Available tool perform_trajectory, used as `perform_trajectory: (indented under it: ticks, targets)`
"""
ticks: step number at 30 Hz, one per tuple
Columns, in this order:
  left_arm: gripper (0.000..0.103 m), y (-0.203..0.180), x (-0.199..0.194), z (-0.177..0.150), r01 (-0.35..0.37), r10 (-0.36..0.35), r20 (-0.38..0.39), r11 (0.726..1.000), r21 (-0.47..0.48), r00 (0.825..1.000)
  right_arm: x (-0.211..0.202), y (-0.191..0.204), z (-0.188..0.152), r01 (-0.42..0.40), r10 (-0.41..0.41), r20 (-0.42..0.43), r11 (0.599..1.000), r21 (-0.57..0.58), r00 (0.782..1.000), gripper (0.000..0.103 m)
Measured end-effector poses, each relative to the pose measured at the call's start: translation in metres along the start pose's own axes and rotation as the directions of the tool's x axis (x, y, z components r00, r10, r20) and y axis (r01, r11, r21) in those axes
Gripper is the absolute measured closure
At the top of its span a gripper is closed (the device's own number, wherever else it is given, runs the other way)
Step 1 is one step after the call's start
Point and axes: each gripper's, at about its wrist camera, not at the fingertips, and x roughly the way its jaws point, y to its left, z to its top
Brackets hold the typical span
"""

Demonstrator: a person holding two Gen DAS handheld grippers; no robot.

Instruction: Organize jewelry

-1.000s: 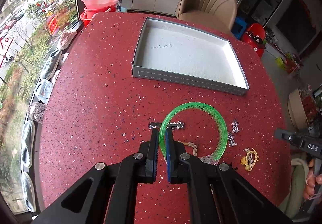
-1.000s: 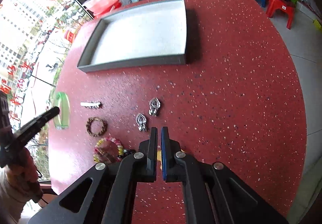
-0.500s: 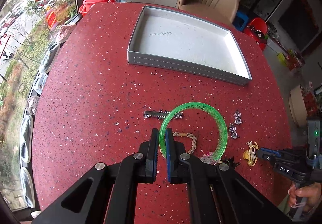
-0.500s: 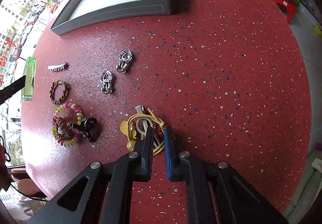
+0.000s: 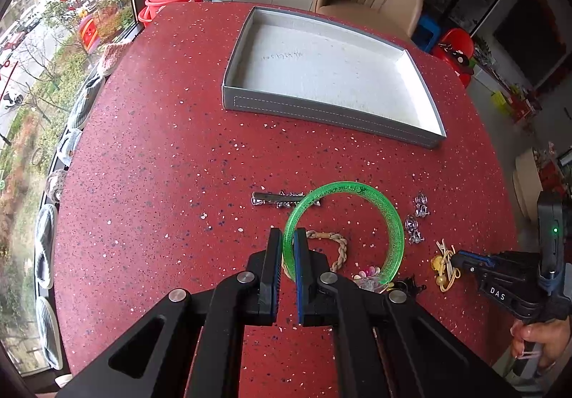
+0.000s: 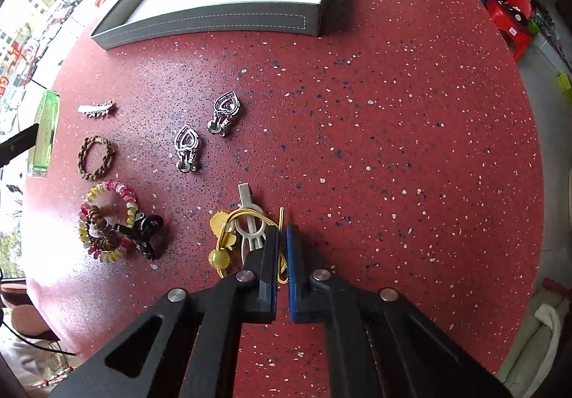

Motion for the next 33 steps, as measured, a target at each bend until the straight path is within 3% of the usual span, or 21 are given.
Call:
perform_trajectory:
  ticks: [6,15,18,20,22,26,30,33]
  targets:
    - [0.078,0.002,-0.005,0.005,0.007,-0.007,0.012,1.000,-0.007,1.000,-0.045,-0.019,0.002,-0.100,0.096,0.079,0.994,0.047,0.992,0.099]
    - [0.078,-0.001,-0.009,0.031,0.003,-0.003,0.048,1.000,-0.002,0.999,-0.093,-0.013,0.052,-0.195,0.183,0.207,0.980,0.040,0.961,0.101]
    - [0.078,-0.001,-0.007,0.041,0.002,-0.002,0.058,1.000,-0.003,0.998,-0.081,-0.015,0.060,-0.215,0.204,0.159,0.975,0.053,0.966,0.100]
    - [0.078,-0.001,-0.007,0.044,0.003,-0.003,0.063,1.000,-0.008,0.998,-0.065,-0.020,0.054,-0.197,0.191,0.098,0.978,0.066,0.977,0.091]
    - [0.078,-0.001,-0.005,0.046,0.004,-0.003,0.061,1.000,-0.015,0.998,-0.051,-0.023,0.039,-0.155,0.152,0.052,0.986,0.058,0.987,0.056]
    - [0.078,0.001,0.002,0.042,0.003,-0.002,0.042,1.000,-0.024,0.999,-0.029,-0.027,0.017,-0.053,0.053,-0.002,0.999,0.008,0.999,0.058]
    - [0.078,0.002,0.008,0.036,-0.003,0.004,0.023,0.999,-0.033,1.000,-0.017,-0.034,0.017,-0.051,0.052,-0.008,0.998,0.036,0.999,0.063]
    - [0.078,0.000,0.010,0.034,-0.006,0.006,0.018,0.999,-0.032,1.000,-0.009,-0.028,0.022,-0.026,0.026,-0.015,1.000,-0.014,1.000,0.063]
